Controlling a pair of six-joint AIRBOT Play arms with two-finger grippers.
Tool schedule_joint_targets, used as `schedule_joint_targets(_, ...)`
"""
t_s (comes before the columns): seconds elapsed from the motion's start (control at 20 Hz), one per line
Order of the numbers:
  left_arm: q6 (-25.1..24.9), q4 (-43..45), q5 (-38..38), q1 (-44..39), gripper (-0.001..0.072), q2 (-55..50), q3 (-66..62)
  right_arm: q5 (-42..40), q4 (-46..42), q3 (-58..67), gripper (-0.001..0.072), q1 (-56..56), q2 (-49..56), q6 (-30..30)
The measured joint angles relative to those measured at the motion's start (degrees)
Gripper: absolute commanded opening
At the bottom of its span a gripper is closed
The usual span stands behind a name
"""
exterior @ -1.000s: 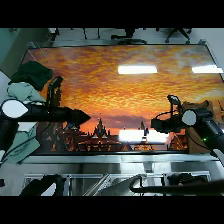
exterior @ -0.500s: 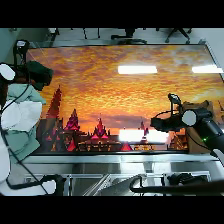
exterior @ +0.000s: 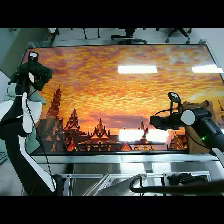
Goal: Fold the shirts.
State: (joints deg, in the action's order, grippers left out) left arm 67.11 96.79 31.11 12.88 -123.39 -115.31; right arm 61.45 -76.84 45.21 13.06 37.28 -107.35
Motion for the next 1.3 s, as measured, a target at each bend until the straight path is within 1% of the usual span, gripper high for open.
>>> schedule_joint_targets(0.1,-0.2,2.4,-4.5,0.5,0.0701,-3.2,0.0,-0.1,0.0,0.0,0.0022,0.0,0.4,0.0)
schedule_joint_targets(0.25,-0.6,4.3,-8.0,1.1,0.0700,-7.1,-1.2,-0.1,0.4,0.0,0.0022,0.0,1.4,0.0)
schedule_joint_targets(0.3,-0.5,4.5,-9.2,1.2,0.0537,-8.0,-1.5,-0.1,0.5,0.0,0.0022,0.0,1.6,0.0)
schedule_joint_targets(0.35,-0.6,4.8,-9.7,1.2,0.0298,-8.5,-1.7,-0.1,0.8,0.0,0.0022,0.0,1.9,0.0)
schedule_joint_targets(0.4,-0.6,5.0,-10.2,1.3,0.0113,-9.0,-1.7,-0.1,0.9,0.0,0.0022,0.0,2.2,0.0)
schedule_joint_targets(0.45,-0.8,5.2,-10.0,1.4,0.0017,-9.4,-1.7,-0.1,1.1,0.0,0.0022,0.0,2.4,0.0)
schedule_joint_targets(0.6,-1.2,5.6,-9.4,1.4,0.0016,-9.4,-1.8,-0.1,1.3,0.0,0.0022,0.0,2.8,0.0)
schedule_joint_targets(0.75,-0.9,5.6,-6.3,0.3,0.0015,-6.8,-1.7,-0.2,1.4,0.0,0.0022,0.0,2.9,0.0)
schedule_joint_targets(0.95,3.9,3.8,-5.6,-3.6,0.0015,2.7,-1.8,-0.2,1.5,0.0,0.0022,0.0,3.0,0.0)
schedule_joint_targets(1.05,5.5,-1.2,-4.4,-6.5,0.0015,9.2,-1.8,-0.2,1.5,0.0,0.0022,0.0,3.2,0.0)
schedule_joint_targets(1.15,6.3,-8.0,-0.9,-9.8,0.0015,16.2,-1.9,-0.1,1.5,0.0,0.0021,0.0,3.3,0.0)
schedule_joint_targets(1.3,7.0,-17.0,9.7,-15.4,0.0015,26.3,-1.9,0.6,1.8,0.0,0.0021,0.0,3.4,0.3)
